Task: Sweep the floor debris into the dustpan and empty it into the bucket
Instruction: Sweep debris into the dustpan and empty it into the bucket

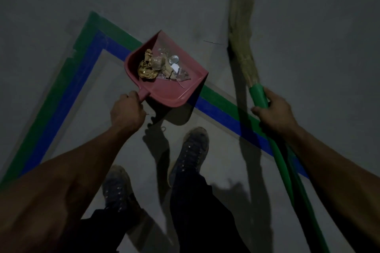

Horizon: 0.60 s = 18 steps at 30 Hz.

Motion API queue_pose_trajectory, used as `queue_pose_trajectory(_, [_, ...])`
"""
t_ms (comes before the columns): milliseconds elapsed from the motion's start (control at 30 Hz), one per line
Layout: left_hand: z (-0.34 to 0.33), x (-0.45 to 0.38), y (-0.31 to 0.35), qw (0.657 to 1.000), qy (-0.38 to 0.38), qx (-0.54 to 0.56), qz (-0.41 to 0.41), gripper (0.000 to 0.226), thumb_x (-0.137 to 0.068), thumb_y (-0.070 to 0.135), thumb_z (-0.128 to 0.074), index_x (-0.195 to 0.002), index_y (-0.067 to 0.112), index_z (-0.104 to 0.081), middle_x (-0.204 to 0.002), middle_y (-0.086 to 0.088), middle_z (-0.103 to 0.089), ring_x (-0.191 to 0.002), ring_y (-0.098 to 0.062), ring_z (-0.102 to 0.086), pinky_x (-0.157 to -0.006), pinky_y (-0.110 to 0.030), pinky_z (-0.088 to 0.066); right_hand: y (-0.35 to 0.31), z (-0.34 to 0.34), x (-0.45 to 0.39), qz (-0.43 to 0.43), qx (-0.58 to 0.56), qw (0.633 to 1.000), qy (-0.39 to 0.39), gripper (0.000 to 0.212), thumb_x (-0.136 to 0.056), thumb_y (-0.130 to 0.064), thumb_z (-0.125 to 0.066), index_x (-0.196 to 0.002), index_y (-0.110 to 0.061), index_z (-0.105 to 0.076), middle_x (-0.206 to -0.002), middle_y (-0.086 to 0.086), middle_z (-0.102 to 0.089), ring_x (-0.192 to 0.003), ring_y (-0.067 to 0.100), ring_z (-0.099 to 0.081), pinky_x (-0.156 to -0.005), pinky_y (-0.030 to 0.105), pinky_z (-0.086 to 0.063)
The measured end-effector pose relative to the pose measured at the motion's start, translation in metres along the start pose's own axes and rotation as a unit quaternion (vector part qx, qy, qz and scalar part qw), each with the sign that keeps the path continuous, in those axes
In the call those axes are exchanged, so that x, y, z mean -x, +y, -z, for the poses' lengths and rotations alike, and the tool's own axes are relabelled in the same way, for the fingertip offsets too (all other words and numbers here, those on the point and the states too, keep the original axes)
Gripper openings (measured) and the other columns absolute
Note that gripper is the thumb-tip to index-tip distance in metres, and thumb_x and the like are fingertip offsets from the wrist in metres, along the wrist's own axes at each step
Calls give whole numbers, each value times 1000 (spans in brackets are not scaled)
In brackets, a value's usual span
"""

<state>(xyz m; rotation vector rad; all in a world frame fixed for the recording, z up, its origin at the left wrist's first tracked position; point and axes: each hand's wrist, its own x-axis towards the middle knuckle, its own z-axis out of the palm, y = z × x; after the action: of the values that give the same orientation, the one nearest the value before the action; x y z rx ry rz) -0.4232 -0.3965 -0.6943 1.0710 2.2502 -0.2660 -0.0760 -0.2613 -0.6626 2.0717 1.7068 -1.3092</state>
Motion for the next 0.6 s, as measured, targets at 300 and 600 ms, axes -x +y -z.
queue_pose_trajectory(300, [6, -6, 20, 1000, -11, -2, 29, 27, -92, 16, -56, -113, 1, -50, -113, -25, -53, -100, -43, -55, -72, -41, -38, -3, -53, 77, 39, -12, 990, -136, 76, -86, -29, -65, -152, -35, -29, -123, -4, -62, -83, 13, -62, -68, 25, -48])
queue_pose_trajectory(600, [15, 1, 3, 998, -32, 4, 60, 31, -93, 19, -57, -117, 2, -49, -114, -23, -53, -98, -40, -55, -76, -44, -45, -11, -2, 58, 29, -96, 995, -18, 66, -81, -24, -70, -140, -43, -46, -98, -1, -68, -53, 18, -65, -50, 31, -53])
